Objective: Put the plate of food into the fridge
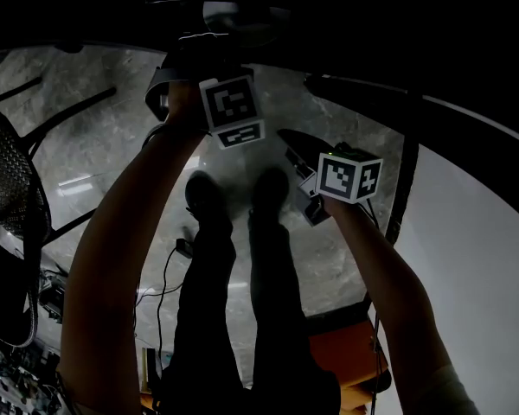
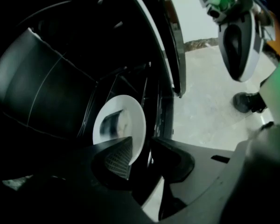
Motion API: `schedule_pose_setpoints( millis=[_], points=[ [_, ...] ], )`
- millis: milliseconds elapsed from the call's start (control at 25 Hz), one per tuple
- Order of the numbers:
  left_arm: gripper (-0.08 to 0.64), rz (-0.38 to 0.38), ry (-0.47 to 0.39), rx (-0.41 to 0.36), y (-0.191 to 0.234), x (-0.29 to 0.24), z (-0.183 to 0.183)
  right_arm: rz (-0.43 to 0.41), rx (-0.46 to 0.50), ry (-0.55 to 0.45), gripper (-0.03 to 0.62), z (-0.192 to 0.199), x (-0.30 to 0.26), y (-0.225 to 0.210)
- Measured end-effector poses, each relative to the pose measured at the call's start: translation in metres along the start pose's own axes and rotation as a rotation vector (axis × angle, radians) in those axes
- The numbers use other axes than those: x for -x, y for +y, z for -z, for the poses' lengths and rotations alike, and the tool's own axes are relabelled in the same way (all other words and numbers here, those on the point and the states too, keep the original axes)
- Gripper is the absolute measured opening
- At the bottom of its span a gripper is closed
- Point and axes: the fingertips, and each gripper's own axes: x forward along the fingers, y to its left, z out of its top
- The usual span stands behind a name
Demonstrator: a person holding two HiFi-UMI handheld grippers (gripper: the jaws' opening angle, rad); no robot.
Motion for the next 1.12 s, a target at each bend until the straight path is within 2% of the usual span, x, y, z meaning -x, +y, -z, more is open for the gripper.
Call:
schedule_pose_setpoints(
  millis=[120, 320, 1120],
  points=[
    [0.074, -0.021, 0.004, -0.002, 0.009, -0.001, 0.000, -0.002, 0.001, 0.001, 0.037, 0.000, 0.000, 0.001],
    [0.057, -0.008, -0.039, -0.017, 0.007, -0.002, -0.013, 0.003, -0.009, 0.003, 0.037, 0.002, 0.002, -0.002],
    [0.052, 0.018, -0.110, -0.049, 0.012, -0.016, -0.053, 0.020, -0.024, -0.009, 0.037, 0.001, 0.014, -0.019]
  ],
)
